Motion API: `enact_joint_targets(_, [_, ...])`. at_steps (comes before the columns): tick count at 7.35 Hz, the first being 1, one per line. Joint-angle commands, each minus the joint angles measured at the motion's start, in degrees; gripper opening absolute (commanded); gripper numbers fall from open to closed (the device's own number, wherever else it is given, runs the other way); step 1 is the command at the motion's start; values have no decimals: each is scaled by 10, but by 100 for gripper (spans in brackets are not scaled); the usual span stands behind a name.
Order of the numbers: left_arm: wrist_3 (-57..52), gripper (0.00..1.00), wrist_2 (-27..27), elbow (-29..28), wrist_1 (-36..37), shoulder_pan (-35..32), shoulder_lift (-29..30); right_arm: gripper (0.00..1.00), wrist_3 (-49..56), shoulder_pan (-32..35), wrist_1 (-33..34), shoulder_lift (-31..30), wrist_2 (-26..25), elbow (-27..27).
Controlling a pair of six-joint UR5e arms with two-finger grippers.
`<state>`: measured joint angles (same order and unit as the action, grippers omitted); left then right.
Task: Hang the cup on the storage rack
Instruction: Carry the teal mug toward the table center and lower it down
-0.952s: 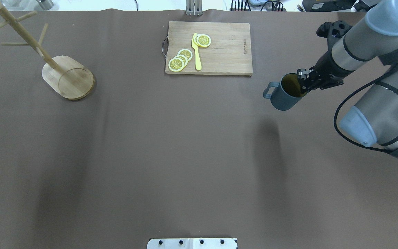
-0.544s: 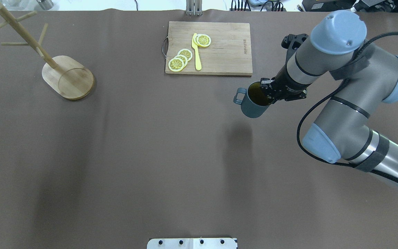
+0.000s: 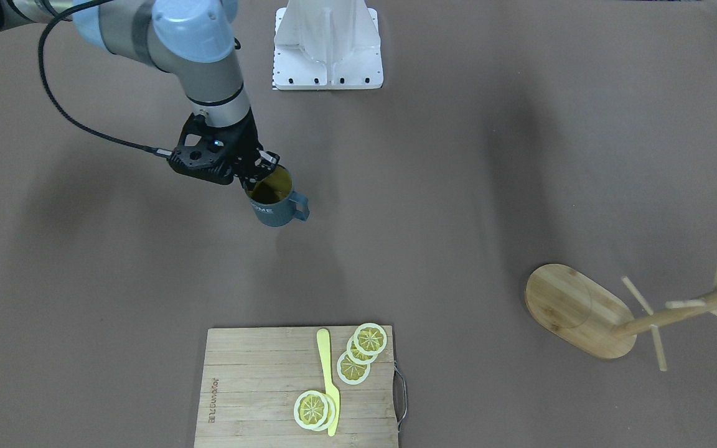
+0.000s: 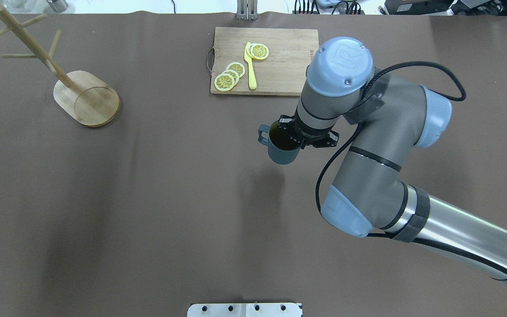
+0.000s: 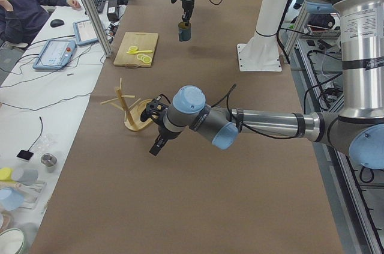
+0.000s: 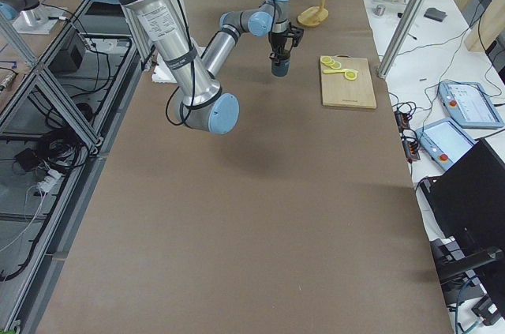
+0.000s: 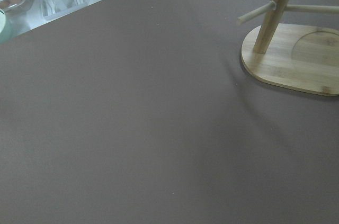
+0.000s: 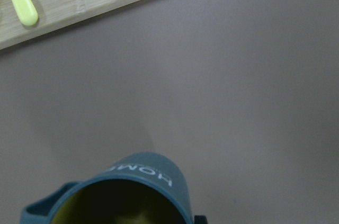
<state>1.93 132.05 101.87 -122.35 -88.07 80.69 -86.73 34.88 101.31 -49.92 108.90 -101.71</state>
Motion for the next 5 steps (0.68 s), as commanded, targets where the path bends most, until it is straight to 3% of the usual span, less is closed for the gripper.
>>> enact_joint_targets(1, [0, 99, 1, 0, 0, -1, 0, 0, -100, -33, 3, 73, -42, 81])
enact_joint_targets(5, [0, 99, 1, 0, 0, -1, -1, 0, -196, -50, -1, 78, -44, 98])
